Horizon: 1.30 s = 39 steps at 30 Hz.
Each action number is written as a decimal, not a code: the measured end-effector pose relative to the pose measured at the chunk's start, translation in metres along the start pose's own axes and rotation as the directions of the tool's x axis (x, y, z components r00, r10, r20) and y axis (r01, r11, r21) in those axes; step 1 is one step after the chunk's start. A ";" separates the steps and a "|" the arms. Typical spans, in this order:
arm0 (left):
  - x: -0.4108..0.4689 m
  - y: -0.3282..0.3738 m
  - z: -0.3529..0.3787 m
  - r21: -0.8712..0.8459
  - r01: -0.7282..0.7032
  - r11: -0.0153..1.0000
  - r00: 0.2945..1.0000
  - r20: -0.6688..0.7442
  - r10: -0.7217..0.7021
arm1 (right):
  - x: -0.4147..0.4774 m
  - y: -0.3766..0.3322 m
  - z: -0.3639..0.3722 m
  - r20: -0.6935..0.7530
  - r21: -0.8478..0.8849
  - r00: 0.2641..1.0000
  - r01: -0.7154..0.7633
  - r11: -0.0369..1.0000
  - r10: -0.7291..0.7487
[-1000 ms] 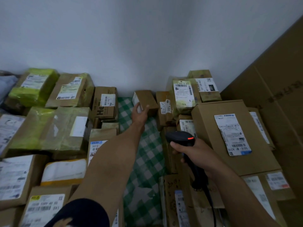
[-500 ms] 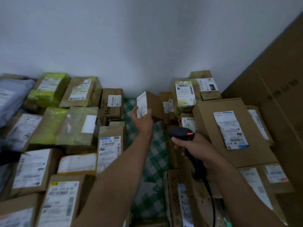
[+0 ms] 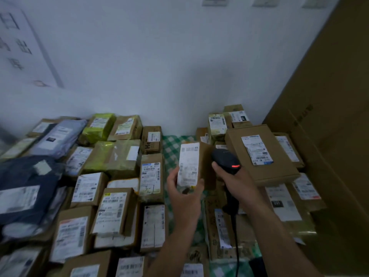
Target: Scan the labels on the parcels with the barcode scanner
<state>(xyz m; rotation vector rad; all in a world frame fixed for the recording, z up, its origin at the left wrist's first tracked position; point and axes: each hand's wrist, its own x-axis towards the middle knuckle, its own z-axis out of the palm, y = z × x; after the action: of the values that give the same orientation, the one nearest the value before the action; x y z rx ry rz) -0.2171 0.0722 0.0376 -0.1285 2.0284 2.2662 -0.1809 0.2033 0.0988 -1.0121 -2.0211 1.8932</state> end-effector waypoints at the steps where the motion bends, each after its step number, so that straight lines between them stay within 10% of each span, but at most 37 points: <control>1: -0.009 0.001 -0.003 0.003 -0.001 1.000 1.000 0.016 0.001 | -0.011 0.001 0.001 0.006 0.051 1.000 0.008 0.999 -0.008; 7: -0.043 0.015 -0.026 -0.055 -0.058 0.997 0.992 0.105 0.064 | -0.045 0.007 -0.003 0.103 0.206 0.994 0.001 0.978 -0.023; 14: -0.047 0.025 -0.035 -0.175 0.275 0.945 0.898 0.397 -0.188 | -0.063 0.004 -0.011 0.066 0.364 0.998 -0.030 0.931 0.006; 19: -0.051 0.023 -0.039 -0.241 0.291 0.926 0.914 0.356 -0.195 | -0.075 0.003 -0.011 0.039 0.319 0.998 0.025 0.947 -0.040; 24: -0.027 0.024 -0.059 -0.074 0.170 0.983 0.967 0.206 -0.152 | -0.081 0.003 -0.019 -0.052 0.127 0.991 0.126 0.984 -0.121; 31: 0.023 0.056 -0.063 0.366 -0.081 0.927 0.969 0.246 -0.013 | -0.090 -0.005 -0.022 0.224 -0.182 0.953 0.248 0.952 -0.205; 39: 0.050 0.058 -0.062 0.460 -0.115 0.880 0.968 0.251 -0.005 | -0.091 -0.009 -0.022 0.264 -0.248 0.951 0.227 0.942 -0.160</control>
<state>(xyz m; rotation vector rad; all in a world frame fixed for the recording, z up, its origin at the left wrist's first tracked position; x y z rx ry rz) -0.2745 0.0052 0.0811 0.2404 2.3873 1.6384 -0.1029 0.1680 0.1390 -0.6262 -2.4748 1.7349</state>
